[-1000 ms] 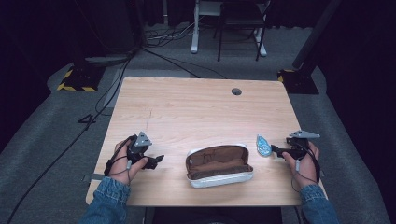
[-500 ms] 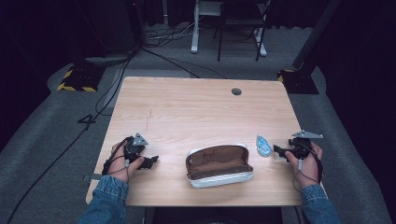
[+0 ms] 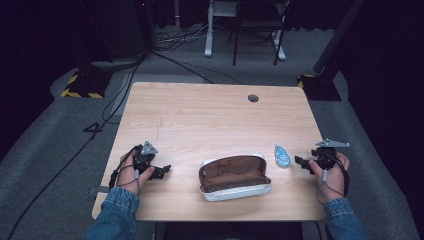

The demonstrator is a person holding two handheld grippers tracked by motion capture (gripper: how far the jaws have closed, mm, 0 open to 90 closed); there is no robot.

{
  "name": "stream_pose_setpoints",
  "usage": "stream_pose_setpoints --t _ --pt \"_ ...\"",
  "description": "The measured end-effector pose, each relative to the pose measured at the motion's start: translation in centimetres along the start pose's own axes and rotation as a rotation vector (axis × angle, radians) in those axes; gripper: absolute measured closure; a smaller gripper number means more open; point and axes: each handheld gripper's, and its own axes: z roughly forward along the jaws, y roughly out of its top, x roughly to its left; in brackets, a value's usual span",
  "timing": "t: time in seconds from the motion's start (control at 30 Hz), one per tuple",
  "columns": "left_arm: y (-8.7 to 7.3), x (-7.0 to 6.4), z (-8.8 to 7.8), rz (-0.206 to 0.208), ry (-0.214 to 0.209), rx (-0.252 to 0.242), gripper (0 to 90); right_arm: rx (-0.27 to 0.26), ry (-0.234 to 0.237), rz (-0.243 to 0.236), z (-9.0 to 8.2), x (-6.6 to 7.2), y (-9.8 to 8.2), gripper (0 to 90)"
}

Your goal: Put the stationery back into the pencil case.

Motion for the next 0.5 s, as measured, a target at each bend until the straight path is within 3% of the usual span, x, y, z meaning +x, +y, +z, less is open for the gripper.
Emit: stream_pose_setpoints --t 0.2,0.5 --pt "0.3 0.1 0.3 -0.001 0.005 0.008 4.0 -0.005 0.006 0.042 -0.6 0.2 0.2 16.9" --pt "0.3 0.1 0.3 0.001 0.014 0.008 3.5 -0.014 0.013 0.033 -1.3 1.6 1.1 18.4"
